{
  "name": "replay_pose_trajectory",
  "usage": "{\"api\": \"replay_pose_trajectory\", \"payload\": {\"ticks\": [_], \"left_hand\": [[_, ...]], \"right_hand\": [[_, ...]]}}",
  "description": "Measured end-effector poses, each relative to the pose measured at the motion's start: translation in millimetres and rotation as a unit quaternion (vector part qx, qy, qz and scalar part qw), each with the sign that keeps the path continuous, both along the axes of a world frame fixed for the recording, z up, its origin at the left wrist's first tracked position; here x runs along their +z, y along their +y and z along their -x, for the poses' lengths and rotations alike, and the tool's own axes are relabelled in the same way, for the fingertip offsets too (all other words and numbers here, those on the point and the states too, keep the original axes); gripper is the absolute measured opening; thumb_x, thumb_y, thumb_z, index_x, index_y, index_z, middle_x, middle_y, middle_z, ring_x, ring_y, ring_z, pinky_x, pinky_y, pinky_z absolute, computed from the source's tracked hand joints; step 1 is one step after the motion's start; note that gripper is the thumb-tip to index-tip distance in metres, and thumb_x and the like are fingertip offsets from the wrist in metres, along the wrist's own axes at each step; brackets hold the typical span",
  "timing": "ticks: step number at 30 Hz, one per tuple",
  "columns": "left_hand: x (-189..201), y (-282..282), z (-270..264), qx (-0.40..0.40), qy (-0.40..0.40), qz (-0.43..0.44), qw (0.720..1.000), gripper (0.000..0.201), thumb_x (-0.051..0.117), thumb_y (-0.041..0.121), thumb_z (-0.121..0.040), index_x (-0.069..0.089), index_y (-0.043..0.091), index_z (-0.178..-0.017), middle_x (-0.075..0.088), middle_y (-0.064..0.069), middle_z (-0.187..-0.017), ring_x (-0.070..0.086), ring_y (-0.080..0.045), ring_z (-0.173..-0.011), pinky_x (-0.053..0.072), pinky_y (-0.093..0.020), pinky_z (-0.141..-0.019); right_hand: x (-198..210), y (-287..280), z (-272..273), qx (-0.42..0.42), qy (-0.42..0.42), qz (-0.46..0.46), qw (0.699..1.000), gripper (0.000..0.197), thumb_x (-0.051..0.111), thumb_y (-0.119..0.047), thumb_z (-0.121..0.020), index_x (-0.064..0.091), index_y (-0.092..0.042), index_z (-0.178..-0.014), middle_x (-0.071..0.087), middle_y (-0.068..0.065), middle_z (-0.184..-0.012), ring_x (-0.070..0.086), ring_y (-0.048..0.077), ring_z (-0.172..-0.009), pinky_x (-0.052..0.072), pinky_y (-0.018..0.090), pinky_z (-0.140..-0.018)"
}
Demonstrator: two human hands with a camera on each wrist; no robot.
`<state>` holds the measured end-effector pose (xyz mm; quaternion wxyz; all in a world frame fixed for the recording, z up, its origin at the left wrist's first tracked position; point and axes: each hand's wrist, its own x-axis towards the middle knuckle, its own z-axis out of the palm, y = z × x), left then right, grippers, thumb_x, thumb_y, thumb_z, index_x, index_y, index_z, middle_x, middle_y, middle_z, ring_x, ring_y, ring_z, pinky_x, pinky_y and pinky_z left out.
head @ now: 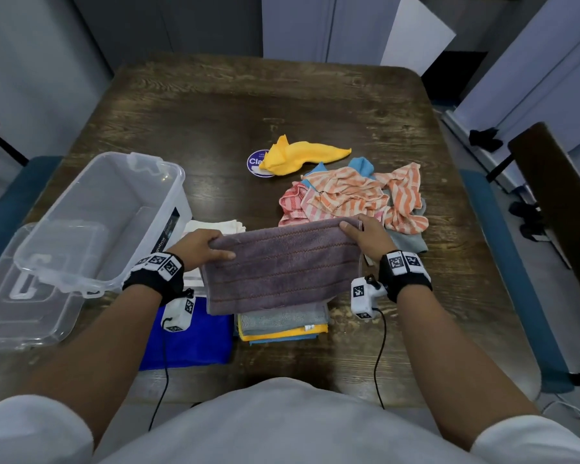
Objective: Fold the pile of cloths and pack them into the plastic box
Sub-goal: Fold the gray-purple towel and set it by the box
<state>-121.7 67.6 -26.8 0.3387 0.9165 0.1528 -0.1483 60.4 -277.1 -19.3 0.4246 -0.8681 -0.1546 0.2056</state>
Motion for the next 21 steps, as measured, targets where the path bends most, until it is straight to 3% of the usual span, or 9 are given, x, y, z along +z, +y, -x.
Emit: {"api": "replay_pose_trajectory", "payload": {"ticks": [1, 3, 4, 6, 9, 12, 15, 18, 21], "left_hand": [[5, 2, 3, -0.003, 0.002, -0.008, 1.0, 0.034, 0.079, 0.037, -0.083, 0.054, 0.02, -0.068, 0.059, 0.001, -0.072, 0.054, -0.017, -0.069, 0.035, -0.029, -0.06], [16, 5, 9, 0.013, -0.021, 0.002, 1.0, 0.033, 0.08, 0.029, -0.084, 0.054, 0.017, -0.067, 0.058, 0.002, -0.07, 0.055, -0.017, -0.07, 0.037, -0.028, -0.06], [22, 5, 12, 0.036, -0.048, 0.029, 0.998, 0.029, 0.078, 0.026, -0.086, 0.057, 0.018, -0.069, 0.06, 0.005, -0.069, 0.057, -0.013, -0.07, 0.039, -0.023, -0.061], [30, 2, 16, 0.104, -0.112, 0.121, 0.981, 0.013, 0.074, 0.021, -0.091, 0.066, 0.016, -0.082, 0.068, 0.011, -0.076, 0.063, -0.003, -0.075, 0.045, -0.015, -0.069], [41, -9, 12, 0.186, -0.221, 0.242, 0.926, 0.018, 0.064, 0.022, -0.098, 0.067, 0.009, -0.109, 0.073, -0.004, -0.104, 0.067, -0.017, -0.101, 0.051, -0.033, -0.092], [53, -25, -2, 0.257, -0.291, 0.311, 0.867, 0.027, 0.055, 0.031, -0.102, 0.065, 0.013, -0.12, 0.07, -0.007, -0.12, 0.065, -0.021, -0.115, 0.05, -0.039, -0.1], [71, -45, -17, 0.349, -0.364, 0.242, 0.829, 0.032, 0.044, 0.039, -0.104, 0.059, 0.013, -0.117, 0.066, -0.006, -0.12, 0.062, -0.021, -0.115, 0.049, -0.04, -0.102], [96, -59, -24, 0.41, -0.433, 0.154, 0.788, 0.02, 0.036, 0.03, -0.108, 0.05, 0.016, -0.109, 0.057, 0.003, -0.108, 0.055, -0.014, -0.102, 0.042, -0.028, -0.093], [120, -59, -25, 0.433, -0.481, 0.107, 0.755, 0.024, 0.036, 0.028, -0.108, 0.051, 0.009, -0.108, 0.057, 0.003, -0.097, 0.053, -0.013, -0.09, 0.042, -0.027, -0.083]], "right_hand": [[2, 0, -1, -0.006, -0.01, -0.002, 1.0, 0.023, 0.058, -0.026, -0.101, 0.054, -0.015, -0.082, 0.054, -0.001, -0.079, 0.053, 0.017, -0.078, 0.039, 0.027, -0.066], [7, 1, -2, -0.032, -0.019, -0.018, 0.999, 0.018, 0.051, -0.024, -0.104, 0.061, -0.013, -0.095, 0.064, 0.006, -0.094, 0.06, 0.026, -0.093, 0.049, 0.038, -0.082], [12, 3, -1, -0.051, -0.025, -0.033, 0.998, 0.02, 0.047, -0.023, -0.105, 0.063, -0.01, -0.104, 0.066, 0.01, -0.104, 0.061, 0.029, -0.1, 0.049, 0.041, -0.089], [24, 7, 3, -0.088, -0.047, -0.061, 0.993, 0.022, 0.042, -0.022, -0.107, 0.059, -0.008, -0.112, 0.063, 0.009, -0.111, 0.058, 0.027, -0.104, 0.044, 0.037, -0.088], [43, 17, 10, -0.138, -0.078, -0.106, 0.982, 0.024, 0.036, -0.026, -0.108, 0.054, -0.012, -0.113, 0.058, 0.004, -0.11, 0.055, 0.02, -0.102, 0.038, 0.032, -0.085], [61, 33, 17, -0.196, -0.086, -0.166, 0.962, 0.027, 0.033, -0.028, -0.109, 0.052, -0.01, -0.113, 0.06, 0.005, -0.108, 0.056, 0.017, -0.098, 0.038, 0.029, -0.081], [79, 48, 21, -0.249, -0.123, -0.199, 0.94, 0.023, 0.032, -0.027, -0.11, 0.049, -0.012, -0.107, 0.055, -0.005, -0.09, 0.053, 0.011, -0.082, 0.033, 0.025, -0.072], [93, 54, 23, -0.271, -0.169, -0.198, 0.927, 0.028, 0.03, -0.028, -0.11, 0.048, -0.008, -0.107, 0.049, -0.01, -0.082, 0.047, 0.0, -0.071, 0.027, 0.026, -0.062], [104, 53, 24, -0.282, -0.229, -0.202, 0.91, 0.031, 0.031, -0.03, -0.11, 0.05, -0.006, -0.106, 0.052, -0.007, -0.079, 0.047, 0.006, -0.066, 0.026, 0.028, -0.06]]}}
